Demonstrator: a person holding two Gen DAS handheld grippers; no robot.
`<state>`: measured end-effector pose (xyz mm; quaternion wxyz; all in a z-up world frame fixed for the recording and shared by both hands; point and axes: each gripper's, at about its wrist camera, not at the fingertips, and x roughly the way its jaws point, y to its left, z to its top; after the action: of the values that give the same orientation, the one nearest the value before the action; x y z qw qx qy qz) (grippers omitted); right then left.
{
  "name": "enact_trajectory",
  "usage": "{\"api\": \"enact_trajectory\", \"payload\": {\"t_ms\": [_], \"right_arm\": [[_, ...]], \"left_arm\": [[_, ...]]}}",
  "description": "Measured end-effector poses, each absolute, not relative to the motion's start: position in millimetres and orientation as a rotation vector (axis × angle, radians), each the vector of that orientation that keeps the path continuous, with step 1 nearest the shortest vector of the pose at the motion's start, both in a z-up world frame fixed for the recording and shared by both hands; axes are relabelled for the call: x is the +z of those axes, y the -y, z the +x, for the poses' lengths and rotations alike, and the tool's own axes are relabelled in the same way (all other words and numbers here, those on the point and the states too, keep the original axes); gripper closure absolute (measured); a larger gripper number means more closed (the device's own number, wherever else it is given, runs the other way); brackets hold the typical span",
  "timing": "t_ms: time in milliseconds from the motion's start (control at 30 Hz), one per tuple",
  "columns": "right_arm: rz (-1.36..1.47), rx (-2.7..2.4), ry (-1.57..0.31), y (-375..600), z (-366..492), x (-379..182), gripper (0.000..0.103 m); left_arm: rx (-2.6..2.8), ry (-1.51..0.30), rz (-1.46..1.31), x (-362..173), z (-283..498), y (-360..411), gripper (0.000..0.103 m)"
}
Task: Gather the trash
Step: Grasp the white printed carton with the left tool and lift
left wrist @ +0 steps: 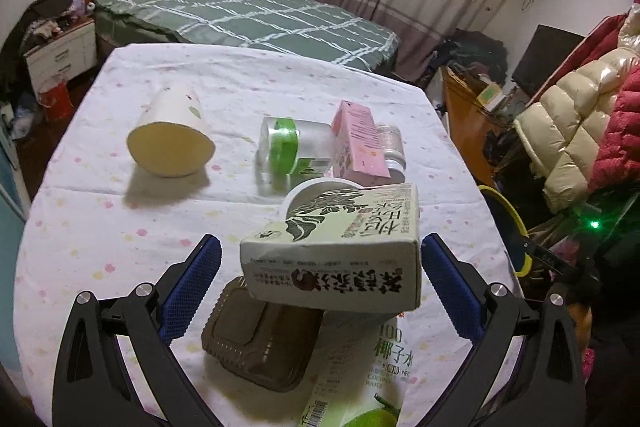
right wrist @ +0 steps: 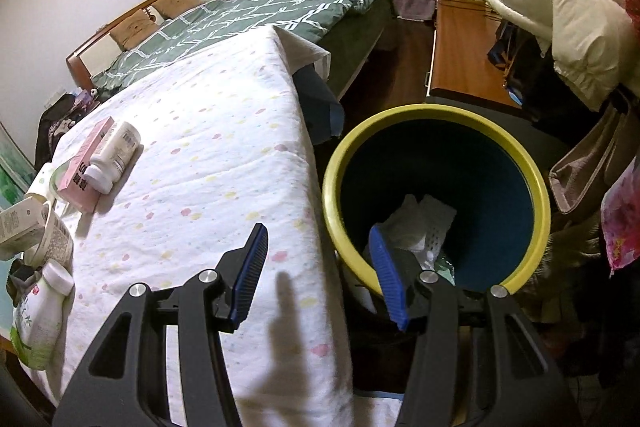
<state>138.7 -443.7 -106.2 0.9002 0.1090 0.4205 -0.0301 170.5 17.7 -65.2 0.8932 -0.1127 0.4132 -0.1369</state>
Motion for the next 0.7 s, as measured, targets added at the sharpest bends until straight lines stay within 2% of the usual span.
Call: {"api": "enact_trajectory", "payload": {"t_ms": [200, 333, 700], "right_arm": [[0.226, -0.052, -0.869, 439.5, 139.8, -103.4, 0.052], [0.245, -0.038, -0.869, 439.4, 140.3, -101.8, 0.052], [0.258, -0.017, -0.850, 440.1, 134.3, -97.3, 0.052]], "left_arm": [[-0.322, -0.863, -0.236, -67.9, 178.6, -14.8, 0.005], [-0.363, -0.862, -0.245, -66.3, 179.8, -12.6, 0.021], [-0.337, -0.756, -0.183, -35.4, 161.2, -2.0, 0.027]]}}
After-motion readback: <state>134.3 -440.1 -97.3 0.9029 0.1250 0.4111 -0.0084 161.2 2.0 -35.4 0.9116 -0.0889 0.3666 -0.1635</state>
